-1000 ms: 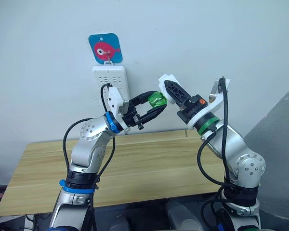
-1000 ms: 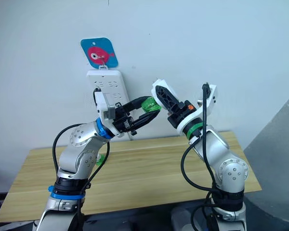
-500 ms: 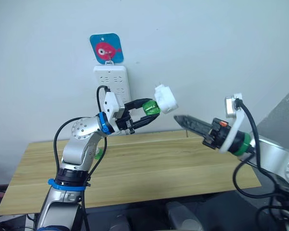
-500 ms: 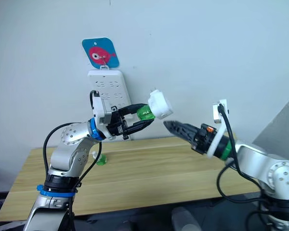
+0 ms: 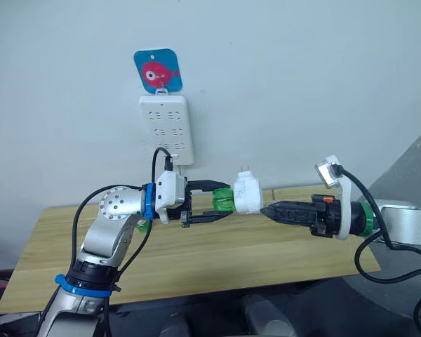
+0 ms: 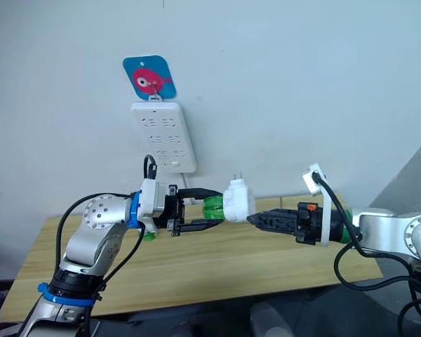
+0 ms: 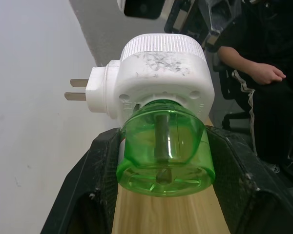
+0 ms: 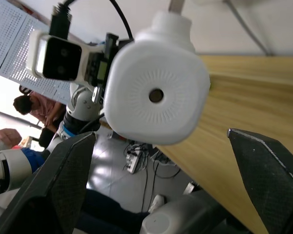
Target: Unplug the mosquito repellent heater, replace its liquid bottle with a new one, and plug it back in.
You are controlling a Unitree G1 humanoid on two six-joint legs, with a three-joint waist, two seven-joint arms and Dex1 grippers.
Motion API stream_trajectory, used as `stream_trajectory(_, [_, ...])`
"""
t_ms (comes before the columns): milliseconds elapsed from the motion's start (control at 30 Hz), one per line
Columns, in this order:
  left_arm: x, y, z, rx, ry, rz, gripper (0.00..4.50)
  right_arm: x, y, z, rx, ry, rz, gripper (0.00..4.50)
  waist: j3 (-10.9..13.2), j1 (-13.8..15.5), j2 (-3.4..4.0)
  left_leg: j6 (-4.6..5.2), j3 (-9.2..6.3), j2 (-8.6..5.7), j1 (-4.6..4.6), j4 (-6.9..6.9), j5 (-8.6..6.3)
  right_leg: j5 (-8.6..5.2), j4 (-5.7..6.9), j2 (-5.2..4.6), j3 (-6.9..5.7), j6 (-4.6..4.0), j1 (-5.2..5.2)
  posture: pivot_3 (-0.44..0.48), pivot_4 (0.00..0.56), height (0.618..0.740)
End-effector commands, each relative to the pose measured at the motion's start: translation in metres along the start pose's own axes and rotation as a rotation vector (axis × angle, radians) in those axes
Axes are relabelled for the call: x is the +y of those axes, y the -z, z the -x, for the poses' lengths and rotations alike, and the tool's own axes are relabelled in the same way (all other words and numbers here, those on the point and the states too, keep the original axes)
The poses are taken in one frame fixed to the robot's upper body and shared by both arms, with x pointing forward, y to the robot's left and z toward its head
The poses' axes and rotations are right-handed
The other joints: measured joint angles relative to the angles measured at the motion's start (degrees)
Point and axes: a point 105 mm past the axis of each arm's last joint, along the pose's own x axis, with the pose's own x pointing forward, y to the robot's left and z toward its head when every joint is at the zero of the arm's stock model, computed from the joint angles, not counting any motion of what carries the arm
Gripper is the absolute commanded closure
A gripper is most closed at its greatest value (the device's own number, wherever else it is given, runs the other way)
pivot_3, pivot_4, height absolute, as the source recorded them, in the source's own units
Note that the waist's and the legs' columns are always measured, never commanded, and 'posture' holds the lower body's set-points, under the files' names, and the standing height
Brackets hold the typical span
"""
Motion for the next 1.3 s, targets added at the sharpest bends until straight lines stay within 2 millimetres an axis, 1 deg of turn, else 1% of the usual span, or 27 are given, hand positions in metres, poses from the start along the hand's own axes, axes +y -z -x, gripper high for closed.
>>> stream_trajectory(33, [-0.005, -0.01, -0.003, -0.018, 0.029, -0.08, 2.25, 0.009, -0.008, -0.004, -0.023, -0.072, -0.006, 0.0, 0.0, 0.09, 0.0, 0.02, 0.01, 0.01, 0.0, 0.0, -0.01, 0.0, -0.03, 0.0, 0.0, 0.01, 0.01, -0.212, 0.097, 0.704])
stream_trajectory(133, [-0.009, -0.006, -0.002, -0.007, 0.048, -0.106, 2.25, 0.009, -0.01, -0.006, -0.022, -0.103, -0.022, 0.0, 0.04, 0.43, 0.02, 0.06, 0.01, 0.01, -0.01, -0.02, -0.04, 0.01, -0.07, 0.0, 0.0, 0.02, 0.01, -0.21, 0.099, 0.704])
stream_trajectory(333, [-0.008, -0.006, -0.003, -0.017, 0.032, -0.112, 2.25, 0.008, -0.009, -0.009, 0.008, -0.114, -0.038, 0.0, 0.1, 1.49, 0.0, 0.1, 0.01, 0.03, -0.01, -0.04, -0.06, 0.01, -0.1, 0.02, 0.0, 0.02, 0.01, -0.209, 0.104, 0.704])
stream_trajectory(467, [-0.007, -0.008, -0.005, -0.024, 0.027, -0.115, 2.25, 0.011, -0.007, -0.017, 0.02, -0.142, -0.04, 0.0, 0.11, 1.53, 0.0, 0.1, 0.02, 0.03, -0.02, -0.04, -0.06, 0.01, -0.13, 0.02, 0.02, 0.02, 0.01, -0.207, 0.104, 0.704])
stream_trajectory(633, [-0.011, -0.008, -0.006, -0.025, 0.051, -0.121, 2.25, 0.013, -0.01, -0.027, 0.007, -0.169, -0.041, 0.0, 0.11, 1.54, 0.0, 0.1, 0.02, 0.03, -0.03, -0.04, -0.06, 0.01, -0.13, 0.02, 0.01, 0.02, 0.0, -0.204, 0.1, 0.704])
stream_trajectory(867, [-0.012, -0.008, -0.008, -0.033, 0.048, -0.124, 2.25, 0.014, -0.012, -0.031, 0.0, -0.192, -0.05, 0.0, 0.11, 1.68, 0.0, 0.11, 0.0, 0.04, -0.03, -0.05, -0.06, 0.01, -0.13, 0.03, -0.01, 0.02, 0.0, -0.201, 0.098, 0.704])
stream_trajectory(967, [-0.011, -0.008, -0.008, -0.037, 0.04, -0.122, 2.25, 0.015, -0.01, -0.031, 0.011, -0.2, -0.049, 0.55, 0.11, 1.71, 0.0, 0.11, 0.0, 0.03, -0.04, -0.05, -0.07, 0.01, -0.13, 0.03, 0.0, 0.02, 0.0, -0.201, 0.098, 0.704])
stream_trajectory(1033, [-0.011, -0.008, -0.009, -0.039, 0.038, -0.123, 2.25, 0.016, -0.01, -0.032, 0.017, -0.206, -0.047, 1.2, 0.11, 1.71, 0.0, 0.11, 0.0, 0.03, -0.04, -0.05, -0.06, 0.01, -0.13, 0.03, 0.0, 0.02, 0.0, -0.201, 0.098, 0.704])
stream_trajectory(1067, [-0.011, -0.009, -0.009, -0.041, 0.036, -0.122, 2.25, 0.016, -0.009, -0.032, 0.018, -0.208, -0.046, 1.44, 0.11, 1.71, 0.0, 0.11, 0.0, 0.03, -0.03, -0.04, -0.07, 0.01, -0.13, 0.03, 0.0, 0.02, 0.0, -0.201, 0.098, 0.704])
stream_trajectory(1200, [-0.011, -0.01, -0.01, -0.047, 0.042, -0.094, 2.25, 0.019, -0.01, -0.034, 0.016, -0.218, -0.039, 1.45, 0.12, 1.71, 0.0, 0.11, 0.0, 0.03, -0.04, -0.05, -0.07, 0.01, -0.14, 0.03, 0.0, 0.02, 0.0, -0.201, 0.099, 0.704])
stream_trajectory(1233, [-0.012, -0.01, -0.01, -0.042, 0.052, -0.059, 2.25, 0.019, -0.01, -0.034, 0.015, -0.22, -0.034, 1.45, 0.11, 1.72, 0.0, 0.11, 0.0, 0.03, -0.04, -0.05, -0.07, 0.01, -0.14, 0.03, 0.0, 0.02, 0.0, -0.204, 0.102, 0.704])
stream_trajectory(1300, [-0.014, -0.01, -0.008, -0.006, 0.088, 0.074, 2.25, 0.022, -0.013, -0.033, 0.006, -0.232, -0.015, 1.45, 0.15, 1.69, -0.01, 0.11, 0.0, 0.04, -0.04, -0.05, -0.07, 0.01, -0.13, 0.03, -0.01, 0.02, -0.01, -0.201, 0.101, 0.704])
